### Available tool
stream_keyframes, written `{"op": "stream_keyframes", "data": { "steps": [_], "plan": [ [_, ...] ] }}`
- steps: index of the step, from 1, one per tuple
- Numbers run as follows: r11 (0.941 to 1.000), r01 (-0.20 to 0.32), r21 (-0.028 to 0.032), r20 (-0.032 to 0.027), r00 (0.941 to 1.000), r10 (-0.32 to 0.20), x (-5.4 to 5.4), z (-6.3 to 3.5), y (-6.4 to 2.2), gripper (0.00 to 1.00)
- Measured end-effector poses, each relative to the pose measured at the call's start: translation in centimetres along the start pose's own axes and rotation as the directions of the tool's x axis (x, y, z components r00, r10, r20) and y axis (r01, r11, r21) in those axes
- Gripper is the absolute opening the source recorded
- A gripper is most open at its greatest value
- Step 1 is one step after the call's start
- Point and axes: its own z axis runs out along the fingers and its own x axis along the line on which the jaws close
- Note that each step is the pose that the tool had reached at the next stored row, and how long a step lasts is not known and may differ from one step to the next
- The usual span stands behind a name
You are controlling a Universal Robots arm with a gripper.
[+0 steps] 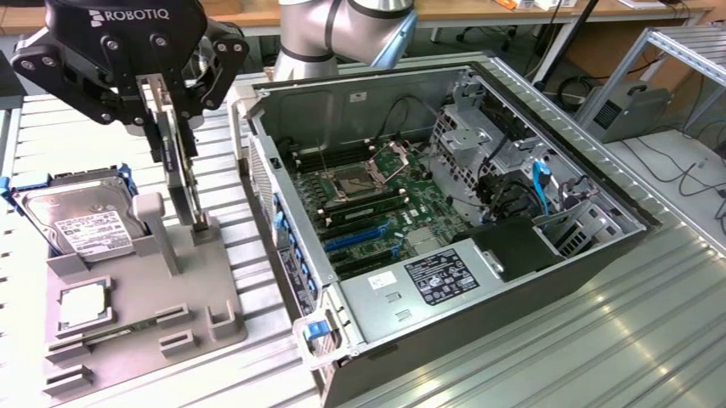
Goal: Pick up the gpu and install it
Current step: 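Pick up the gpu and move the gpu toward the slot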
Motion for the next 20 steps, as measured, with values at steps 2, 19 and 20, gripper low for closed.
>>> {"op": "stream_keyframes", "data": {
  "steps": [2, 19, 20],
  "plan": [
    [1.0, 0.0, 0.0036, 0.0, 1.0, 0.0, 0.0, -0.68, 0.03, 0.27],
    [1.0, 0.0, 0.0036, 0.0, 1.0, 0.0, -1.1, -0.65, 0.09, 0.27],
    [1.0, 0.0, 0.0036, 0.0, 1.0, 0.0, -1.3, -0.65, 0.1, 0.27]
  ]
}}
